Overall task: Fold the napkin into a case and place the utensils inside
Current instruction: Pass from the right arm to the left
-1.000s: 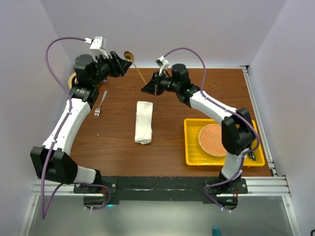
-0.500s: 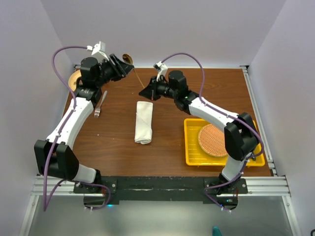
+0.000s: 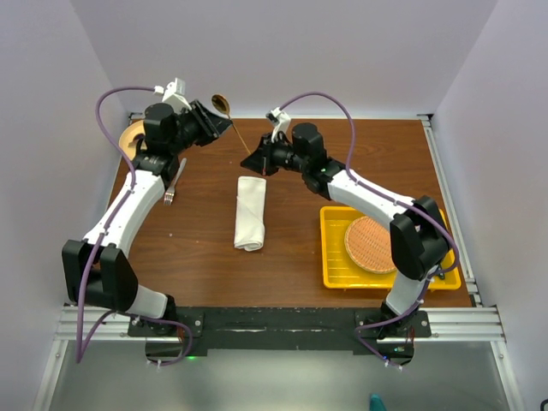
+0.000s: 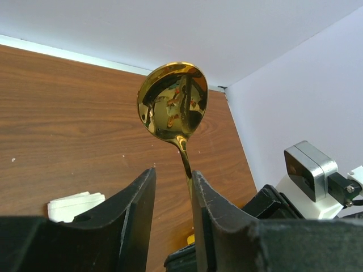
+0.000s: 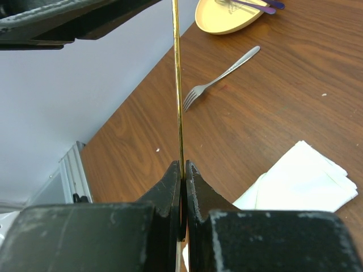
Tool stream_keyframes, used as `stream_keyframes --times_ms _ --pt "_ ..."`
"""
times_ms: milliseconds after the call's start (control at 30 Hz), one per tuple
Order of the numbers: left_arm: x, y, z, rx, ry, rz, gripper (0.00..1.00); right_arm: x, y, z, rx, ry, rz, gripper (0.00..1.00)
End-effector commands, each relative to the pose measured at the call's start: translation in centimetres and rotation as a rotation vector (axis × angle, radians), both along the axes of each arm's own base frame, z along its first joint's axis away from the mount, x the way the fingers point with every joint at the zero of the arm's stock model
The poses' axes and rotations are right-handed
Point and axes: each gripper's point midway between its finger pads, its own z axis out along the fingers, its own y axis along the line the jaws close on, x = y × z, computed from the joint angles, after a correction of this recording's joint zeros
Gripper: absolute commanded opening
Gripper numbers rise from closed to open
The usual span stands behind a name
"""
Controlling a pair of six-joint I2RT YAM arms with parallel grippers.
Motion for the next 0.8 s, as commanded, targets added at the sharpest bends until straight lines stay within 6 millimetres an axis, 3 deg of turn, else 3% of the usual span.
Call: stream_keyframes --times_ms 0,200,300,433,467,500,533,600,633,667,767 --pt "0.6 -0.3 2.9 -0.041 -0.070 -0.010 0.34 -0.6 0.4 4.0 0.060 -0.104 0.018 0.00" --pt "0.8 -0.6 3.6 -0.061 -0.082 -0.022 0.34 -0.8 0.6 3.7 0.052 -0.105 0.024 0.00" --pt "0.8 -0.6 3.2 -0.063 -0.073 -0.026 0.24 -0.7 0.8 3.5 0.048 -0.104 0.027 0.00" --pt "0.8 -0.8 2.7 -0.060 -0.066 -0.039 0.00 -0.7 0.9 3.2 0.044 -0.098 0.035 0.00" --pt "0.8 -0.8 2.6 -0.054 -0.064 -0.041 0.00 -0.8 1.0 3.0 0.039 -0.093 0.046 0.03" --pt "0.8 -0.7 2.4 -0.043 -0.061 -0.039 0.00 -1.1 1.1 2.3 0.021 -0.068 0.062 0.13" --pt "0.9 -0.6 1.6 -0.018 -0.048 -0.037 0.00 -1.0 1.0 2.6 0.014 -0.076 0.067 0.33" --pt "1.2 -0.6 0.7 0.015 -0.032 -0.042 0.00 -0.7 0.2 1.8 -0.020 -0.043 0.063 0.44" --pt "1.2 -0.4 -1.4 0.054 0.028 -0.046 0.00 -0.5 -0.2 1.5 -0.031 -0.035 0.061 0.53" --pt "1.4 -0.3 -2.1 0.072 0.048 -0.045 0.00 -0.4 -0.7 1.2 -0.042 -0.022 0.060 0.63" --pt "1.6 -0.2 -5.2 0.131 0.111 -0.056 0.00 0.8 -2.8 -1.2 -0.096 0.053 0.048 0.67"
